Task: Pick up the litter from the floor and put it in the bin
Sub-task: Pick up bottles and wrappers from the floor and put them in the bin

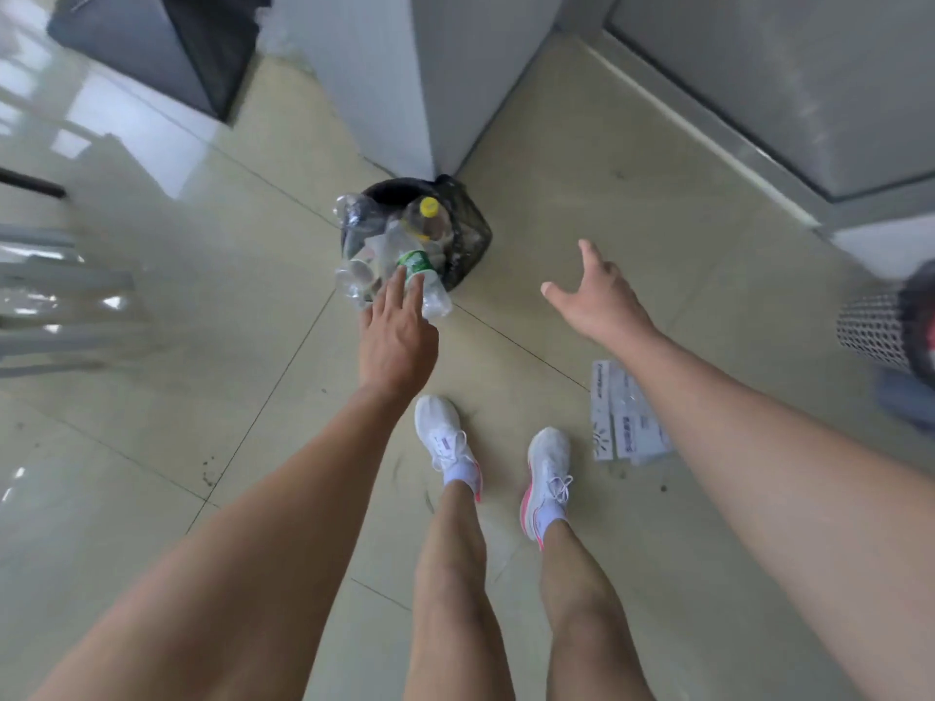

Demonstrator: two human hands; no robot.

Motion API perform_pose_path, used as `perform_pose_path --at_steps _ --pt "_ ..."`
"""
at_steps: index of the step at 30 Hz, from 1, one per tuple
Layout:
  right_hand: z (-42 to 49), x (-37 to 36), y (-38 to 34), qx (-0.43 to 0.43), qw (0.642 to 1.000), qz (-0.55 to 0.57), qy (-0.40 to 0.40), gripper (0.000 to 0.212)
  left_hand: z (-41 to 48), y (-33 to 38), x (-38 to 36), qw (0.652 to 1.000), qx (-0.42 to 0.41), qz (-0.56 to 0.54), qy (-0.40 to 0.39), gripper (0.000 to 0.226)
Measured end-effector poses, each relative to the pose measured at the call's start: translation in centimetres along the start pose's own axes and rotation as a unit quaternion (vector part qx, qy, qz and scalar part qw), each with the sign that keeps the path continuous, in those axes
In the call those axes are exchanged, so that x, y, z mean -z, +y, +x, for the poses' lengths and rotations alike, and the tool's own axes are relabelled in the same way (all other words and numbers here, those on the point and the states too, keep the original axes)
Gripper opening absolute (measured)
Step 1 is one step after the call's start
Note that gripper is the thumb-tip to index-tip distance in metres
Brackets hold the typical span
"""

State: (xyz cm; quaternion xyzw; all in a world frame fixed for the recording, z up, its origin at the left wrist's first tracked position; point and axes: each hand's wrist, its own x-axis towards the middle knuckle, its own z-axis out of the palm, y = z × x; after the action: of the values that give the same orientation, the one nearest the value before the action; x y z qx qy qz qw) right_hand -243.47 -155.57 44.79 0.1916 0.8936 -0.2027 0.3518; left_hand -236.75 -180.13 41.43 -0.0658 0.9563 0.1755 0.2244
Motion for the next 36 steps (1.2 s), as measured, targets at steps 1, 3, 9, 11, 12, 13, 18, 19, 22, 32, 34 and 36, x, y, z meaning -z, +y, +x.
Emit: perform_pose_path --at_steps 1,3,9,11,12,13,18,19,22,32,34,36 --pt "-1.2 1.4 1.8 -0.011 1.0 0.004 0.01 0.09 -1.3 2.0 0.3 1.0 -0.012 0.003 -0.021 0.072" --pt "-3.6 3.4 5.6 -0.031 0.999 0.016 0.016 0.09 -3.6 6.7 0.3 0.998 -0.031 -0.002 -0.056 0.077" --pt "-8.7 4.0 21.8 -0.118 0.992 0.053 -0.005 0.085 -9.4 19.8 -4.6 0.987 -0.103 -0.027 -0.119 0.081" --pt "-9.1 3.0 27.8 -0.142 0.989 0.046 -0.02 0.091 -10.7 22.1 -8.1 0.982 -0.115 0.001 -0.152 0.081" --pt "-9.1 2.4 30.8 -0.149 0.988 0.04 -0.03 0.094 -11.4 22.9 -10.1 0.978 -0.116 0.017 -0.172 0.082" --pt "-9.1 1.7 33.7 -0.152 0.987 0.033 -0.04 0.095 -12.0 23.5 -12.2 0.975 -0.113 0.034 -0.188 0.082" --pt "-7.0 -2.1 45.4 -0.12 0.988 0.005 -0.096 0.096 -14.6 25.6 -22.9 0.971 -0.07 0.077 -0.213 0.087" --pt "-6.4 -2.8 47.2 -0.105 0.989 -0.001 -0.107 0.097 -15.1 25.6 -25.1 0.972 -0.06 0.076 -0.212 0.088" --pt "-4.3 -4.6 52.1 -0.05 0.991 -0.009 -0.121 0.092 -17.2 24.9 -31.5 0.968 0.004 0.09 -0.233 0.091" --pt "7.1 -10.9 63.9 0.085 0.982 -0.141 -0.089 0.099 -16.1 30.4 -52.3 0.94 0.214 -0.101 -0.246 0.059" --pt "10.5 -13.0 65.0 0.106 0.977 -0.17 -0.07 0.096 -15.1 30.9 -56.0 0.95 0.181 -0.099 -0.233 0.063" --pt "13.9 -15.2 65.5 0.107 0.978 -0.17 -0.055 0.094 -13.6 31.1 -59.7 0.963 0.149 -0.075 -0.212 0.066"
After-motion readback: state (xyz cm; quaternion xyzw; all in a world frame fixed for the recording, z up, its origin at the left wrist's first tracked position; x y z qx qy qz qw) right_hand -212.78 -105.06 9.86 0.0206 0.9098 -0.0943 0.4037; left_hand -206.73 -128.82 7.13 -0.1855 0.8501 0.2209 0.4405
